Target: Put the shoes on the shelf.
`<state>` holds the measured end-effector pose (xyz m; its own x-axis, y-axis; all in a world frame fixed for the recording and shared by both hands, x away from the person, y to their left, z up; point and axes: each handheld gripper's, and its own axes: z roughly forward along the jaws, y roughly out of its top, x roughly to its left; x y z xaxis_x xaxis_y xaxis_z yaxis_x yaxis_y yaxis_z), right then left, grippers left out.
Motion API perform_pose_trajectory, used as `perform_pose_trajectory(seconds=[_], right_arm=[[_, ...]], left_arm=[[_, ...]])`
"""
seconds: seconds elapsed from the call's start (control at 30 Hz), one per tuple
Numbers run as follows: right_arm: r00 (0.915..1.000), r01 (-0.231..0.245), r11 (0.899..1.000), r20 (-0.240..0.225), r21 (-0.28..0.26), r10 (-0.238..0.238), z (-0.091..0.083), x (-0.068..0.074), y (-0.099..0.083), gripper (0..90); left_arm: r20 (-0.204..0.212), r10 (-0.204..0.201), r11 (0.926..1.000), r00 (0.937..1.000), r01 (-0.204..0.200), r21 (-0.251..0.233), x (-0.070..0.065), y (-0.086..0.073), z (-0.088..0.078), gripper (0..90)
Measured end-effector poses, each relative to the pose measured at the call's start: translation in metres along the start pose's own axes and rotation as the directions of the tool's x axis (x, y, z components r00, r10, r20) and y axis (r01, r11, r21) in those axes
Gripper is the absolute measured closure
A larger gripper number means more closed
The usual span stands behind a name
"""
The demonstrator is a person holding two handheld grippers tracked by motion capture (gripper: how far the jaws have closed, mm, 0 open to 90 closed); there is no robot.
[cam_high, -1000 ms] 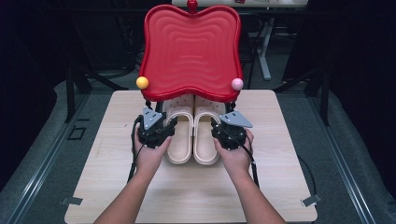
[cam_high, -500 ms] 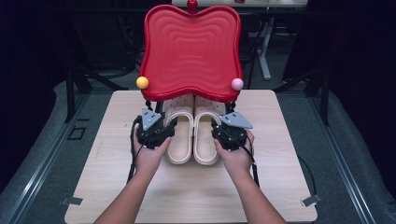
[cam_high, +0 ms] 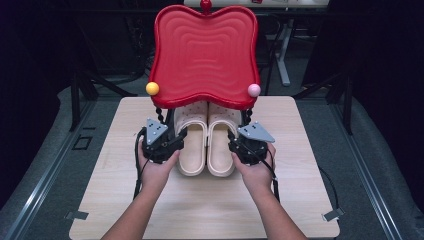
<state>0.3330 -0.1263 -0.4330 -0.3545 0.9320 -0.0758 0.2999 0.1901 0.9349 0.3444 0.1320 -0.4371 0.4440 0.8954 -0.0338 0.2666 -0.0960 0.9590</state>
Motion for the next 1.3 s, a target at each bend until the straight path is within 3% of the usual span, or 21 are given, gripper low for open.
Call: perform_pose_trajectory(seconds=[0.4,0.7,0.77,0.87,1.03,1.13,1.3], right_arm=[[0.9991,0.033,0.999,-0.028,-0.005,-0.033,-0.029,0.005,-0.012,59.9],[0.9957,0.057,0.998,-0.073,-0.010,-0.057,-0.042,0.014,-0.029,58.6],[0.9951,0.052,0.999,-0.084,-0.005,-0.053,-0.046,0.015,-0.036,58.6],[0.9947,0.054,0.999,-0.088,0.004,-0.054,-0.049,0.016,-0.042,58.9],[0.9934,0.043,0.999,-0.108,0.023,-0.040,-0.057,0.017,-0.055,64.1],[0.9928,0.046,0.998,-0.112,0.030,-0.042,-0.064,0.019,-0.061,66.7],[0.9893,0.047,0.998,-0.141,0.049,-0.040,-0.075,0.023,-0.074,72.4]], left_arm=[[0.027,0.008,1.0000,0.9996,-0.008,0.004,0.003,-0.020,-0.028,51.8],[0.050,-0.012,0.9998,0.9987,0.011,0.018,0.003,-0.037,-0.045,53.0],[0.046,0.009,0.9993,0.9989,-0.010,0.035,0.003,-0.045,-0.049,56.9],[0.058,0.001,0.9990,0.9983,-0.004,0.045,0.003,-0.051,-0.051,59.5],[0.084,0.016,0.9968,0.9963,-0.023,0.077,0.000,-0.064,-0.059,60.9],[0.095,0.010,0.9971,0.9954,-0.017,0.074,-0.003,-0.068,-0.064,61.2],[0.101,0.033,0.9966,0.9943,-0.041,0.071,-0.011,-0.077,-0.073,60.0]])
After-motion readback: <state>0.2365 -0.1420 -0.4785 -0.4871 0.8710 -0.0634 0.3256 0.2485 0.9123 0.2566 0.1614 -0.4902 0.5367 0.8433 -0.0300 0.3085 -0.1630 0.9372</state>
